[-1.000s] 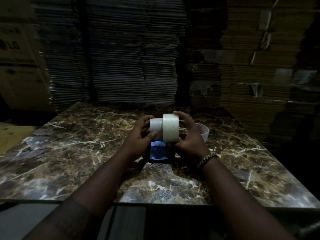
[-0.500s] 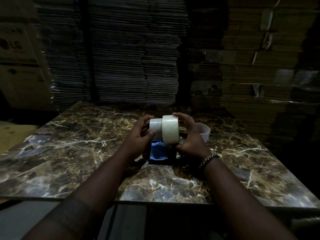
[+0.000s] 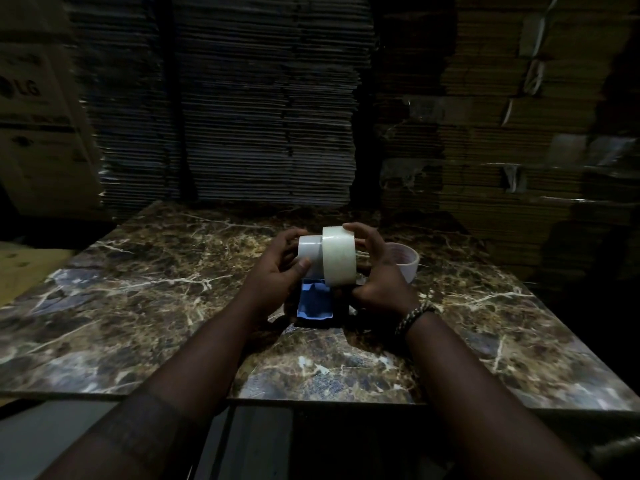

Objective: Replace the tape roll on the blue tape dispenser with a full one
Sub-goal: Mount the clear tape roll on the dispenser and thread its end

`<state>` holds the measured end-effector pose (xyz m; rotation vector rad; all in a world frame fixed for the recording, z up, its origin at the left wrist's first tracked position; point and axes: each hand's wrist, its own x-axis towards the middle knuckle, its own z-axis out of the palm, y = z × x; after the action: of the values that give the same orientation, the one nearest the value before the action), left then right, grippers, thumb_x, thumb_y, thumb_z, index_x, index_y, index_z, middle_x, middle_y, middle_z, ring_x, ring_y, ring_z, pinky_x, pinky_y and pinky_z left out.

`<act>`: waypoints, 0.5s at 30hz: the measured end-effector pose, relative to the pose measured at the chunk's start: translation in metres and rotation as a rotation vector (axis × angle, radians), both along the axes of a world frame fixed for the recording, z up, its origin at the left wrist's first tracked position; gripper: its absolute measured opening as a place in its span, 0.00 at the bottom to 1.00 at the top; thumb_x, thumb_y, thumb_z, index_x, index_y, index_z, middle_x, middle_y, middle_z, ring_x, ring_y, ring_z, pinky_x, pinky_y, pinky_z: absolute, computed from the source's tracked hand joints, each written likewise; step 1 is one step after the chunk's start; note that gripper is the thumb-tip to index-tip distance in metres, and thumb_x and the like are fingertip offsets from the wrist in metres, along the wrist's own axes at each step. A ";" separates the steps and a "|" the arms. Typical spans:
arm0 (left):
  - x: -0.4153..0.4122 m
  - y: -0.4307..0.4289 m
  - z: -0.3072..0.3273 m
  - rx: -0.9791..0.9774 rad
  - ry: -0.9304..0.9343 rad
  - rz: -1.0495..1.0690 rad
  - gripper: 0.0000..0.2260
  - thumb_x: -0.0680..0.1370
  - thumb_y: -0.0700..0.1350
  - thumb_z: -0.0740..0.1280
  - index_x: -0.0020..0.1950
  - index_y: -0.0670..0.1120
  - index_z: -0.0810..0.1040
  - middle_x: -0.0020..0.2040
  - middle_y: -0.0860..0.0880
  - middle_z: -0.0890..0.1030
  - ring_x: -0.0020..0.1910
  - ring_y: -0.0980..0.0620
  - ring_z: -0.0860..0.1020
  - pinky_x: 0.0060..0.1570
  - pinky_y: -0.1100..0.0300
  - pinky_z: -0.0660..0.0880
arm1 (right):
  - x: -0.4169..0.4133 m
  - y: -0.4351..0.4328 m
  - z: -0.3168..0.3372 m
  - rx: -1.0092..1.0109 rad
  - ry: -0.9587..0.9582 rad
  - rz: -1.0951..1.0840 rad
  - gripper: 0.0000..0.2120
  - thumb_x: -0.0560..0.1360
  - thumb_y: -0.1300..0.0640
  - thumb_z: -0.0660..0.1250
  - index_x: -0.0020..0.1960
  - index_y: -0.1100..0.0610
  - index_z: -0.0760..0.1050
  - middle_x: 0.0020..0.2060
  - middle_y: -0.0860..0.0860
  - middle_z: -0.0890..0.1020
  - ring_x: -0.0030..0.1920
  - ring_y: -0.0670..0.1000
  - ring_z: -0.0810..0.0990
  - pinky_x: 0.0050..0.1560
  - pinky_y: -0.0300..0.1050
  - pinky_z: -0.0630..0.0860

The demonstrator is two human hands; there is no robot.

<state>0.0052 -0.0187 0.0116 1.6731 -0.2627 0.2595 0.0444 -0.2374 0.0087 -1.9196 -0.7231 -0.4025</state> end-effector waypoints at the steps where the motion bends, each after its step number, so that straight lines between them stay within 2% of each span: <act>1: -0.001 0.000 0.000 -0.005 0.000 0.001 0.21 0.82 0.36 0.67 0.73 0.50 0.70 0.67 0.45 0.78 0.64 0.48 0.80 0.50 0.58 0.80 | 0.000 0.000 -0.001 -0.001 -0.001 0.001 0.49 0.60 0.59 0.84 0.74 0.43 0.65 0.72 0.51 0.71 0.71 0.53 0.75 0.60 0.59 0.82; 5: -0.003 0.001 0.002 -0.024 -0.003 0.014 0.22 0.80 0.36 0.70 0.72 0.50 0.71 0.68 0.43 0.78 0.65 0.47 0.80 0.50 0.57 0.82 | 0.000 0.001 -0.004 0.003 -0.021 -0.011 0.49 0.61 0.65 0.83 0.74 0.43 0.65 0.72 0.51 0.71 0.69 0.54 0.76 0.60 0.60 0.82; 11: -0.004 0.002 0.003 -0.056 0.024 -0.006 0.22 0.80 0.35 0.70 0.70 0.52 0.72 0.66 0.47 0.79 0.64 0.47 0.80 0.46 0.58 0.82 | 0.000 0.005 -0.006 -0.020 -0.060 -0.006 0.50 0.60 0.65 0.83 0.71 0.35 0.62 0.70 0.56 0.70 0.68 0.59 0.77 0.58 0.58 0.83; 15: -0.005 0.003 0.003 -0.076 0.024 -0.023 0.21 0.80 0.34 0.70 0.68 0.53 0.73 0.66 0.47 0.79 0.63 0.46 0.80 0.44 0.59 0.81 | 0.000 0.004 -0.006 -0.019 -0.043 0.003 0.51 0.60 0.66 0.83 0.71 0.36 0.62 0.71 0.55 0.70 0.68 0.59 0.77 0.54 0.52 0.85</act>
<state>0.0006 -0.0162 0.0145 1.5964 -0.2507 0.2295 0.0448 -0.2336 0.0025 -1.9332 -0.7599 -0.4377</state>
